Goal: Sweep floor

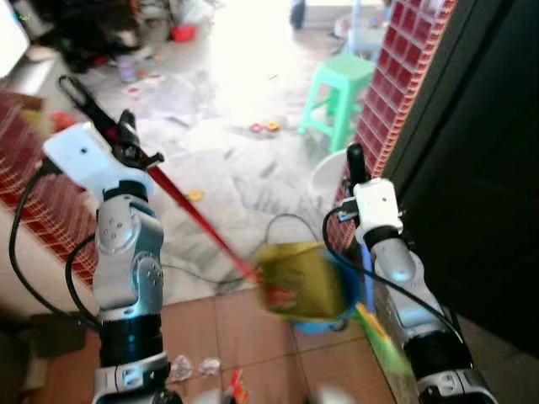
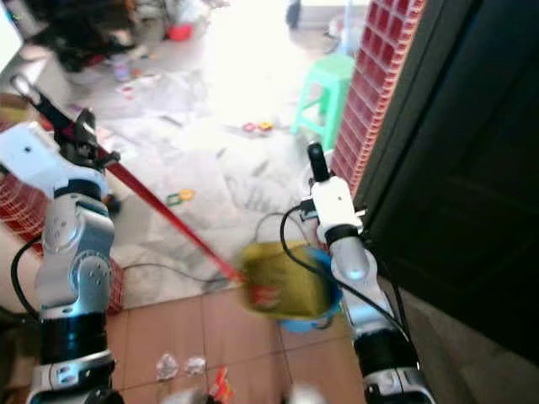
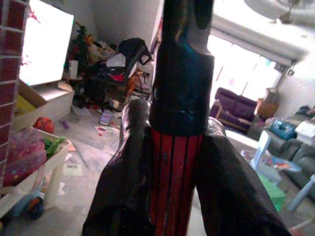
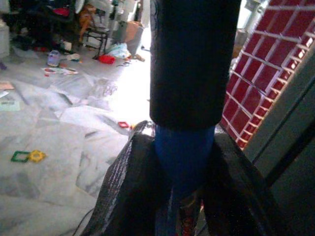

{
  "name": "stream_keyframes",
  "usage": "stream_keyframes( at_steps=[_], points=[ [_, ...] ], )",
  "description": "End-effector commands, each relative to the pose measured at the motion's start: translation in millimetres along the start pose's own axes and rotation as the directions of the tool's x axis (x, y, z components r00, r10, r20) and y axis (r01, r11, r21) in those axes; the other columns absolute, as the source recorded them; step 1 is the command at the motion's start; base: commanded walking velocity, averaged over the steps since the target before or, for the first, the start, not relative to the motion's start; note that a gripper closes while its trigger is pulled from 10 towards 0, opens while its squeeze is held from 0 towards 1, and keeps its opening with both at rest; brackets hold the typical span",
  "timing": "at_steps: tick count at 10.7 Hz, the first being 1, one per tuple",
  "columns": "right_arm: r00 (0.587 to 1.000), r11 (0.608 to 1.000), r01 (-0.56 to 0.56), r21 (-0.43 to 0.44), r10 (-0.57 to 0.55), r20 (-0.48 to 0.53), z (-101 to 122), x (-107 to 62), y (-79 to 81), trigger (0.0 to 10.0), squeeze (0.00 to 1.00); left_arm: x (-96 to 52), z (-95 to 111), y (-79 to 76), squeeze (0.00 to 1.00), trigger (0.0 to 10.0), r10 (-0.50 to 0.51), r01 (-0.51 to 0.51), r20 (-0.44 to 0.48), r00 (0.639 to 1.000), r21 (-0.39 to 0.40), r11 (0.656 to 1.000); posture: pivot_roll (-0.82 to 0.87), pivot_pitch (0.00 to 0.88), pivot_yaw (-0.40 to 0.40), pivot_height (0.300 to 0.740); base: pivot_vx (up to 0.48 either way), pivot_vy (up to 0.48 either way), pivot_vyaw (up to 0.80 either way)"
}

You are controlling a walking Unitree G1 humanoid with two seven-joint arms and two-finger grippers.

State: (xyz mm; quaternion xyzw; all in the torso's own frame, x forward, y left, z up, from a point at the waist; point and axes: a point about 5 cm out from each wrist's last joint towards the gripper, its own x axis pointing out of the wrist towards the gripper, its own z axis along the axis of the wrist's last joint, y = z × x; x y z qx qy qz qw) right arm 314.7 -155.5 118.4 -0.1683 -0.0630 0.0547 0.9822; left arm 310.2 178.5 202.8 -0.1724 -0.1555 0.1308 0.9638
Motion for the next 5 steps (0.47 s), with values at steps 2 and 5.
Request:
stream_keyframes(
  at_steps=[2, 5],
  points=[
    [0.999, 1.0, 0.014, -0.019, -0.013, 0.036, 8, 2.4, -6.9, 10.0, 0.0, 0.6, 4, -10.4, 0.0, 10.0, -0.04, 0.04, 0.036, 0.999, -0.014, 0.999, -0.09, 0.0, 0.048, 0.74, 0.0, 0.0, 0.0],
    [0.999, 1.0, 0.01, -0.017, -0.01, 0.041, 8, 2.4, -5.8, 10.0, 0.0, -10.9, -15, -18.2, 0.0, 10.0, -0.07, 0.069, 0.008, 0.998, 0.079, 0.994, -0.09, 0.0, 0.049, 0.74, 0.0, 0.0, 0.0]
  ],
)
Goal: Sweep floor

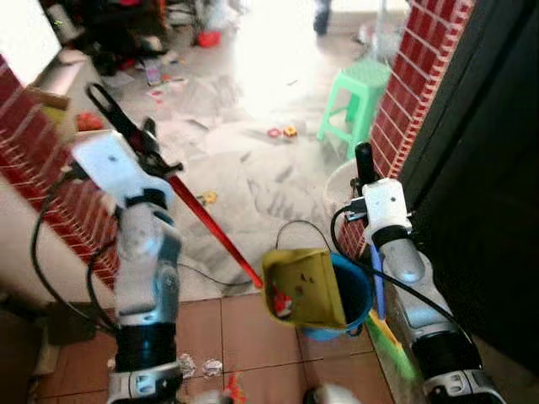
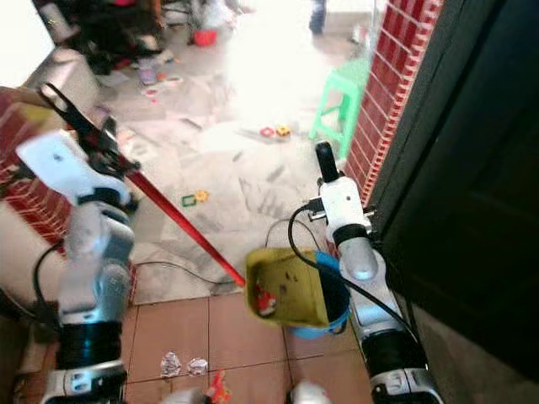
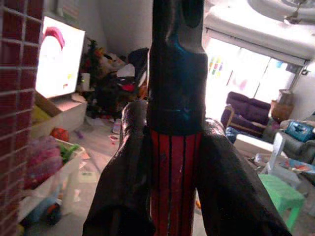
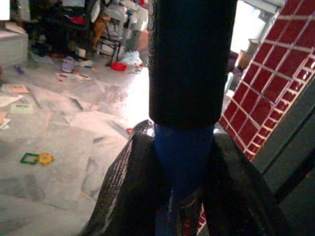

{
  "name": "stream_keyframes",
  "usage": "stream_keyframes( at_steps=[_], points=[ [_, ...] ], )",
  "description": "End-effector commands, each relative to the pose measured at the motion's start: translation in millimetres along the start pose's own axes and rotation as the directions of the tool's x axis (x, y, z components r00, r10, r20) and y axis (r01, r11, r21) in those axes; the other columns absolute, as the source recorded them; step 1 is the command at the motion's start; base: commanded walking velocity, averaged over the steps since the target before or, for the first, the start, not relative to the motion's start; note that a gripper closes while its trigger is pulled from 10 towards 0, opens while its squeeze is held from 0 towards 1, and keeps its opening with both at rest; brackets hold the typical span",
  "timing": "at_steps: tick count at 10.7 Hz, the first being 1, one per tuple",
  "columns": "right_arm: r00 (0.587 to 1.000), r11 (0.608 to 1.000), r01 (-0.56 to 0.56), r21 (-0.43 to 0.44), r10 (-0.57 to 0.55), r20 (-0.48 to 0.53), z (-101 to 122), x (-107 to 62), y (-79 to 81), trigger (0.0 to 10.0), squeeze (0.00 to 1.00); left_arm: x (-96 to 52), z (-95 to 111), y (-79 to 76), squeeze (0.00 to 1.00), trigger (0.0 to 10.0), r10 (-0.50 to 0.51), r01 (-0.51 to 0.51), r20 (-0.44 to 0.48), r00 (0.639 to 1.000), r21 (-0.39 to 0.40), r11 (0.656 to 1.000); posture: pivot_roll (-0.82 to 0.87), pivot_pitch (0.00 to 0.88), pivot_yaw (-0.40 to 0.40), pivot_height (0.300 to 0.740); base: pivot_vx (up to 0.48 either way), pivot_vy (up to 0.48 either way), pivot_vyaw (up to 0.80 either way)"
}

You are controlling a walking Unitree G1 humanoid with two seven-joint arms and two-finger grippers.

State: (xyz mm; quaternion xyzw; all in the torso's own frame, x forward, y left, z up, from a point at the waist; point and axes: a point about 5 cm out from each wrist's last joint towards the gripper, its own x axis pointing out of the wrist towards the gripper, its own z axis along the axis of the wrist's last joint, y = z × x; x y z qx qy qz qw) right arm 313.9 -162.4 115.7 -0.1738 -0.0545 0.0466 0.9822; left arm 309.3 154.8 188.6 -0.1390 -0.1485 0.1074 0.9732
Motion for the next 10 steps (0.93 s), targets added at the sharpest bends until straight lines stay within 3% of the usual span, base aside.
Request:
stream_keyframes(
  at_steps=[1, 2, 4, 7, 10],
  points=[
    [0.998, 1.0, -0.003, -0.006, 0.003, 0.061, 13, 4.2, -0.4, 10.0, 0.0, -0.5, 2, -6.2, 0.0, 10.0, -0.024, 0.022, 0.035, 0.999, 0.047, 0.999, -0.09, 0.0, 0.049, 0.74, 0.0, 0.0, 0.0],
    [0.998, 1.0, -0.005, -0.006, 0.005, 0.061, 13, 4.5, 0.5, 10.0, 0.0, -0.4, 0, -15.9, 0.0, 10.0, -0.053, 0.049, 0.044, 0.998, 0.072, 0.996, -0.09, 0.0, 0.049, 0.74, 0.0, 0.0, 0.0],
    [0.998, 1.0, -0.005, -0.004, 0.005, 0.064, 14, 4.6, 1.9, 10.0, 0.0, 5.9, -2, -28.0, 0.0, 10.0, -0.027, 0.025, 0.037, 0.999, 0.047, 0.999, -0.09, 0.0, 0.051, 0.74, 0.0, 0.0, 0.0],
    [0.998, 1.0, 0.003, -0.005, -0.003, 0.063, 14, 5.1, 0.4, 10.0, 0.0, 28.5, 17, -38.3, 0.0, 10.0, 0.001, -0.004, 0.125, 0.992, 0.029, 1.0, -0.1, 0.0, 0.057, 0.74, 0.0, 0.0, 0.0],
    [0.998, 1.0, 0.006, -0.005, -0.005, 0.068, 15, 4.8, 0.9, 10.0, 0.0, 37.2, 25, -42.3, 0.0, 10.0, -0.011, 0.005, 0.171, 0.985, 0.037, 0.999, -0.1, 0.0, 0.059, 0.74, 0.48, 0.0, 0.0]
  ],
)
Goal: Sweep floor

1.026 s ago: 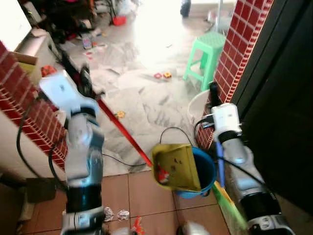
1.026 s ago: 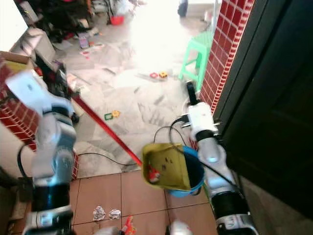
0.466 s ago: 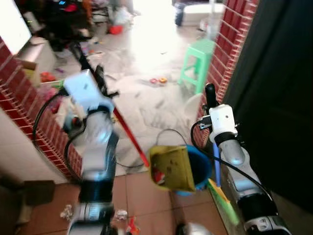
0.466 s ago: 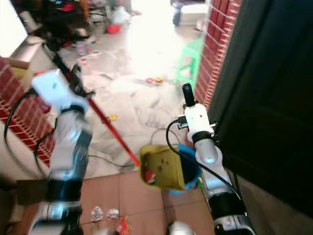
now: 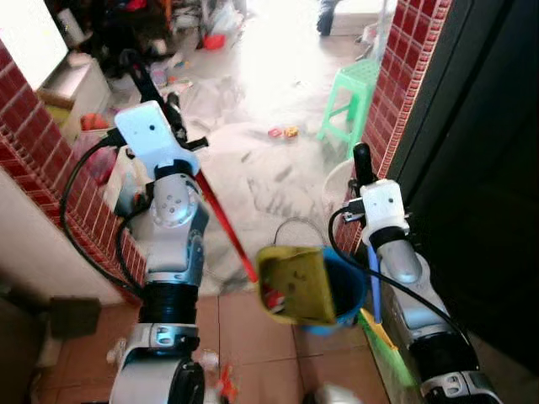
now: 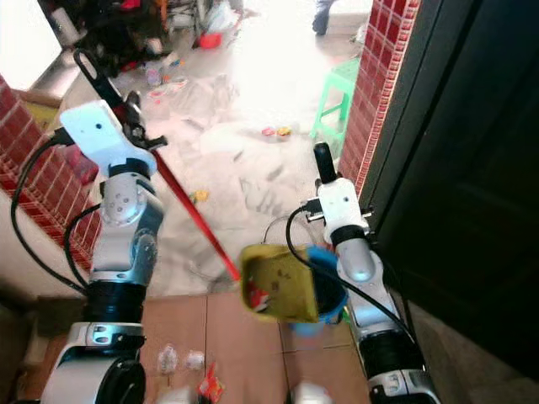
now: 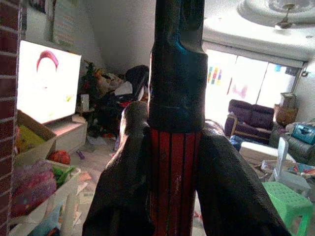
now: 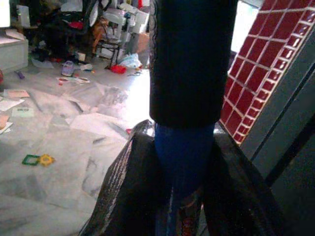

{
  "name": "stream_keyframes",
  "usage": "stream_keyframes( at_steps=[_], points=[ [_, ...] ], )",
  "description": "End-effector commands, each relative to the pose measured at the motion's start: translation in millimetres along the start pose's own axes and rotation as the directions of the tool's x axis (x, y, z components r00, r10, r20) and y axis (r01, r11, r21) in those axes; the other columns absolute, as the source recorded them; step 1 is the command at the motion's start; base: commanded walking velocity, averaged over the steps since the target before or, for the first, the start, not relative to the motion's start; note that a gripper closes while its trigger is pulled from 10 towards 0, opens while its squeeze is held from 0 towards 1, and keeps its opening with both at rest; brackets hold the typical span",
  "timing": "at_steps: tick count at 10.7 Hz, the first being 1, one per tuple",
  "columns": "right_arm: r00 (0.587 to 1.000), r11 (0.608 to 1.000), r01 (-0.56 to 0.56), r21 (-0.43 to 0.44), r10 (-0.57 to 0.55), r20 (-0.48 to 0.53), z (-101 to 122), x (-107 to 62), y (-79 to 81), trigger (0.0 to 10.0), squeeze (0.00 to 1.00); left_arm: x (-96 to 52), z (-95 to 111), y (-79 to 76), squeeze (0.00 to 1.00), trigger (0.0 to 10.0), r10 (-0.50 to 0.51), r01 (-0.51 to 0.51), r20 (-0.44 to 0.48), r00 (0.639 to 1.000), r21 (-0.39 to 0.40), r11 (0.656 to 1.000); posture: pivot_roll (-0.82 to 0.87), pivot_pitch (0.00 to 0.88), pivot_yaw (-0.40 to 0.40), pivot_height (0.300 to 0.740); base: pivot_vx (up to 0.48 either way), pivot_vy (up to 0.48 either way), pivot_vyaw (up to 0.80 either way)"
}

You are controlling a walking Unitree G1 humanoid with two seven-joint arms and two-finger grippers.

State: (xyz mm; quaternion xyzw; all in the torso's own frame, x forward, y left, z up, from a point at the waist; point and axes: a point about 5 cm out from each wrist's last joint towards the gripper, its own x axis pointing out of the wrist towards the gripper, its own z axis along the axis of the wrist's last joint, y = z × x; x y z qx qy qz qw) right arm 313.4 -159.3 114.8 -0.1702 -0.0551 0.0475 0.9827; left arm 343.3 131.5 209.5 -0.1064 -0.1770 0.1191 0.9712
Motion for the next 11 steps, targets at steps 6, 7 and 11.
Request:
stream_keyframes(
  at_steps=[6, 7, 11],
  points=[
    [0.997, 1.0, 0.0, -0.012, 0.001, 0.071, 15, 5.6, -0.9, 10.0, 0.0, -5.8, 7, -26.7, 0.0, 10.0, -0.146, 0.147, 0.066, 0.987, -0.007, 0.989, -0.1, 0.0, 0.054, 0.74, 0.16, 0.0, 0.0],
    [0.998, 1.0, 0.0, -0.013, 0.001, 0.07, 15, 5.4, -1.4, 10.0, 0.0, -12.1, 4, -35.3, 0.0, 10.0, -0.226, 0.225, 0.069, 0.972, 0.034, 0.974, -0.11, 0.0, 0.054, 0.74, 0.0, 0.0, 0.0],
    [0.998, 1.0, -0.004, -0.015, 0.005, 0.069, 14, 5.5, -1.5, 10.0, 0.0, -45.9, 12, -84.4, 0.0, 10.0, -0.649, 0.643, 0.138, 0.748, 0.088, 0.76, -0.1, 0.0, 0.049, 0.74, 0.0, 0.0, 0.0]
  ],
)
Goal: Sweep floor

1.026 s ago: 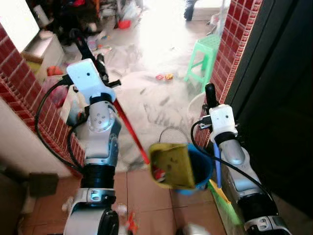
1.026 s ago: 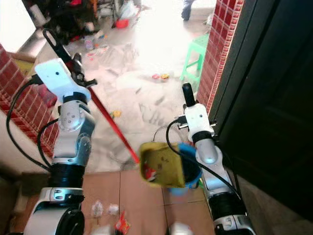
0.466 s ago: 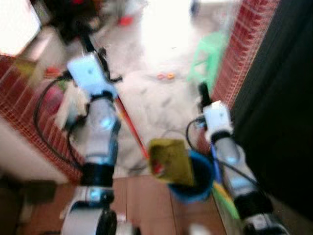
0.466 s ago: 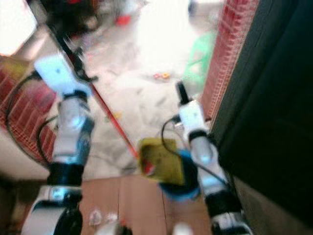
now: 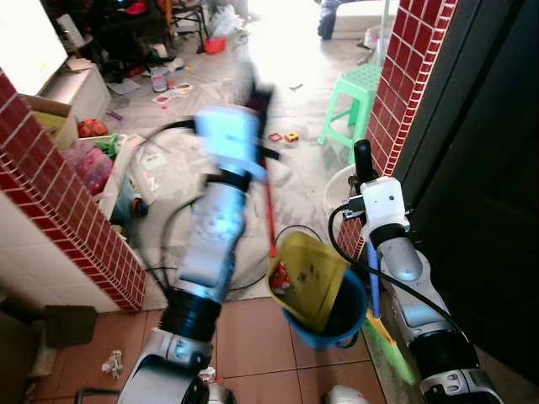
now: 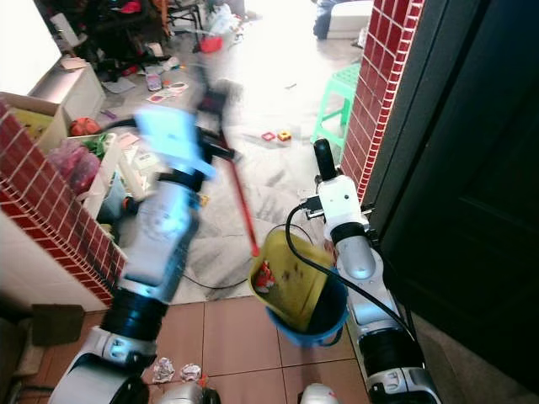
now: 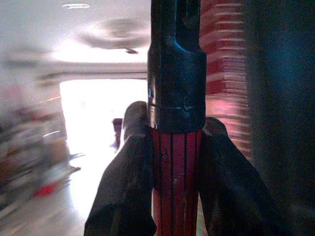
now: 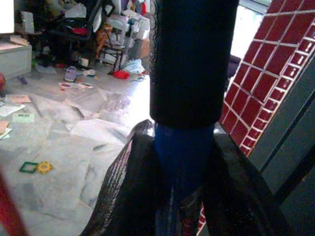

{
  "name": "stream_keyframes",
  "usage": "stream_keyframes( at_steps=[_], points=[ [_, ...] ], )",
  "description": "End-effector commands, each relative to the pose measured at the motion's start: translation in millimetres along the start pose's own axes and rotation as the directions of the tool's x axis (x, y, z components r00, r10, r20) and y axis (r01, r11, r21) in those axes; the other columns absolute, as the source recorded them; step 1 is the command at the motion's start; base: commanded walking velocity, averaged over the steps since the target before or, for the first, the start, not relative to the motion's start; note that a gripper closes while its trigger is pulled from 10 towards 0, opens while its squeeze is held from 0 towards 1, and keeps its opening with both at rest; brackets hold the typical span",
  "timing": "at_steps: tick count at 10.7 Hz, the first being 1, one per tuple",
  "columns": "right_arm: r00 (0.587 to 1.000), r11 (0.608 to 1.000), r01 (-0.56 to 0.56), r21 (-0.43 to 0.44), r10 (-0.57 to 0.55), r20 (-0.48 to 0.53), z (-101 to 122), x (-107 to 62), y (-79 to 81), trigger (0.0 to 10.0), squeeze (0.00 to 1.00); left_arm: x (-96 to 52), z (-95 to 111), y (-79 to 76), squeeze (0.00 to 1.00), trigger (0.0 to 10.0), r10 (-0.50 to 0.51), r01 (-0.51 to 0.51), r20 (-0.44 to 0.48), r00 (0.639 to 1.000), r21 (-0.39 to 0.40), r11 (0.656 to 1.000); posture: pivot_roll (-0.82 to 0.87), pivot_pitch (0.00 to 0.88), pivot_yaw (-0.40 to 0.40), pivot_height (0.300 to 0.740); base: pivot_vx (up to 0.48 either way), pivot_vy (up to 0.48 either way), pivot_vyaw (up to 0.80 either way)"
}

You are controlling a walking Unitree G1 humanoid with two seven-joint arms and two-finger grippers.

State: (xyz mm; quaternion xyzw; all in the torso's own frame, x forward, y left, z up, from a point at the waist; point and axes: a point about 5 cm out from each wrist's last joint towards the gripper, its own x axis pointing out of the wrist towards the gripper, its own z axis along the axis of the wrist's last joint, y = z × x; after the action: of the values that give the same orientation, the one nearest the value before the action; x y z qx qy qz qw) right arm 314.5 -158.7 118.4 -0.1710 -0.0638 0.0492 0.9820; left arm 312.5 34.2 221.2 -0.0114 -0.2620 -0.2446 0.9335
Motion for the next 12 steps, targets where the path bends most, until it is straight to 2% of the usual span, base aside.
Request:
stream_keyframes(
  at_steps=[1, 2, 3, 5, 7, 8, 9, 10, 11, 12],
  points=[
    [0.999, 1.0, -0.006, -0.01, 0.006, 0.053, 11, 4.3, -0.5, 10.0, 0.0, 1.7, 6, -14.7, 0.0, 10.0, -0.162, 0.161, 0.006, 0.987, 0.035, 0.986, -0.1, 0.0, 0.049, 0.74, 0.0, 0.0, 0.0],
    [0.999, 1.0, -0.006, -0.012, 0.006, 0.053, 11, 4.2, -0.5, 10.0, 0.0, -3.7, 10, -37.8, 0.0, 10.0, -0.417, 0.415, -0.013, 0.909, 0.121, 0.902, -0.11, 0.0, 0.049, 0.74, 0.0, 0.0, 0.0],
    [0.999, 1.0, -0.005, -0.013, 0.006, 0.053, 11, 4.1, -0.4, 10.0, 0.0, -5.4, 14, -46.8, 0.0, 10.0, -0.53, 0.53, -0.045, 0.847, 0.147, 0.835, -0.11, 0.0, 0.049, 0.74, 0.0, 0.0, 0.0],
    [0.999, 1.0, -0.007, -0.012, 0.007, 0.051, 10, 4.1, 0.7, 10.0, 0.0, -6.7, 15, -53.5, 0.0, 10.0, -0.603, 0.608, -0.085, 0.793, 0.163, 0.777, -0.11, 0.0, 0.05, 0.74, 0.0, 0.0, 0.0],
    [0.999, 1.0, -0.01, -0.011, 0.01, 0.05, 10, 4.1, 1.2, 10.0, 0.0, -12.6, 17, -61.7, 0.0, 10.0, -0.665, 0.676, -0.124, 0.737, 0.13, 0.725, -0.1, 0.0, 0.048, 0.74, 0.0, 0.0, 0.0],
    [0.999, 1.0, -0.009, -0.017, 0.01, 0.048, 9, 4.1, 1.2, 10.0, 0.0, -1.8, 32, -56.2, 0.0, 10.0, -0.568, 0.563, -0.028, 0.822, 0.188, 0.805, -0.1, 0.0, 0.048, 0.74, 0.0, 0.0, 0.0],
    [0.999, 1.0, -0.01, -0.014, 0.011, 0.049, 10, 4.9, 1.8, 10.0, 0.0, -2.1, 27, -53.9, 0.0, 10.0, -0.556, 0.557, -0.063, 0.829, 0.195, 0.807, -0.1, 0.0, 0.049, 0.74, 0.0, 0.0, 0.0],
    [0.999, 1.0, -0.011, -0.012, 0.011, 0.051, 10, 5.5, 2.3, 10.0, 0.0, -12.0, 16, -59.2, 0.0, 10.0, -0.626, 0.642, -0.141, 0.767, 0.194, 0.742, -0.1, 0.0, 0.049, 0.74, 0.0, 0.0, 0.0],
    [0.999, 1.0, -0.011, -0.012, 0.012, 0.051, 10, 5.5, 2.4, 10.0, 0.0, -9.7, 20, -56.2, 0.0, 10.0, -0.595, 0.606, -0.114, 0.795, 0.185, 0.774, -0.1, 0.0, 0.049, 0.74, 0.0, 0.0, 0.0],
    [0.999, 1.0, -0.008, -0.013, 0.009, 0.05, 10, 4.8, 1.8, 10.0, 0.0, 7.0, 37, -38.5, 0.0, 10.0, -0.414, 0.41, -0.004, 0.91, 0.145, 0.9, -0.1, 0.0, 0.052, 0.74, 0.0, 0.0, 0.0]
  ],
)
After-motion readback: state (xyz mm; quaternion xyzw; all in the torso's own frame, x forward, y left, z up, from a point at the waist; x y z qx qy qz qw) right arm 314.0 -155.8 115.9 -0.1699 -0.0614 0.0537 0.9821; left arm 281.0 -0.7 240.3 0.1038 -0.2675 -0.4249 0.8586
